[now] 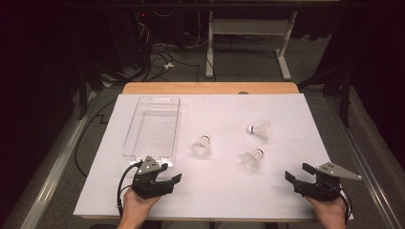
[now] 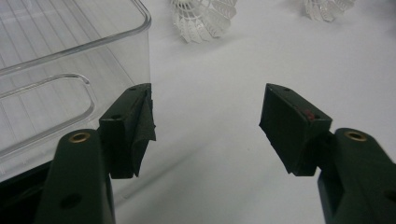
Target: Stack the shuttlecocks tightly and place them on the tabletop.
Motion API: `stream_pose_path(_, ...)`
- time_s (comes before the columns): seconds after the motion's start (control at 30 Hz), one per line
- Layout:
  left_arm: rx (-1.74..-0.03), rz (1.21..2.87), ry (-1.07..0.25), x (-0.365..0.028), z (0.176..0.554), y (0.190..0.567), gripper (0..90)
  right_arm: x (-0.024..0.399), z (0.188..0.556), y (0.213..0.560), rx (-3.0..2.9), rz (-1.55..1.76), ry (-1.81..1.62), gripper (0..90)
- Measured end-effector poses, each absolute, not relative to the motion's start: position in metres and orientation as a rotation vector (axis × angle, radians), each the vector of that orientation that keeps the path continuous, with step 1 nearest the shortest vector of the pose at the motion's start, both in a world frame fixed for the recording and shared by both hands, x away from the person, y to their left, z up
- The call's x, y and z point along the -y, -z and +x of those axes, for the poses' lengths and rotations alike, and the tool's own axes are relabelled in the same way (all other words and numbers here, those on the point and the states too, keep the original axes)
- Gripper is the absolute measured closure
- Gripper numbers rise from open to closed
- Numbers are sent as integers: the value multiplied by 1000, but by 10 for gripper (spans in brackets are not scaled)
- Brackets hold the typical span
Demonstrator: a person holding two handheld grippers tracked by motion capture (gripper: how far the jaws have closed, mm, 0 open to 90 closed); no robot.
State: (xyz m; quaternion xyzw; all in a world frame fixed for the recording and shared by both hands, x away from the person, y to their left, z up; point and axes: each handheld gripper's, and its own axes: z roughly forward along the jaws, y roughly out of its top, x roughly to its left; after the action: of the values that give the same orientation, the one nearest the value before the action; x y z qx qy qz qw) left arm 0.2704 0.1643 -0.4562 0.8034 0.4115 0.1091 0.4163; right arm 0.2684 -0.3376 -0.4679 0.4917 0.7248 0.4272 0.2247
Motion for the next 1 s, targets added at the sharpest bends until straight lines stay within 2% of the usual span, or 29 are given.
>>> stream_pose_path(0.4,-1027,2060,-268,-154,276,454,350,338,269,468,-2000,1364,-1182,212)
stream_pose_path(0.83,-1006,2083,-202,-142,287,448,349,338,269,468,-2002,1366,-1187,212)
stream_pose_path(1.0,-991,2120,-187,-136,292,444,371,338,269,468,-2002,1370,-1191,212)
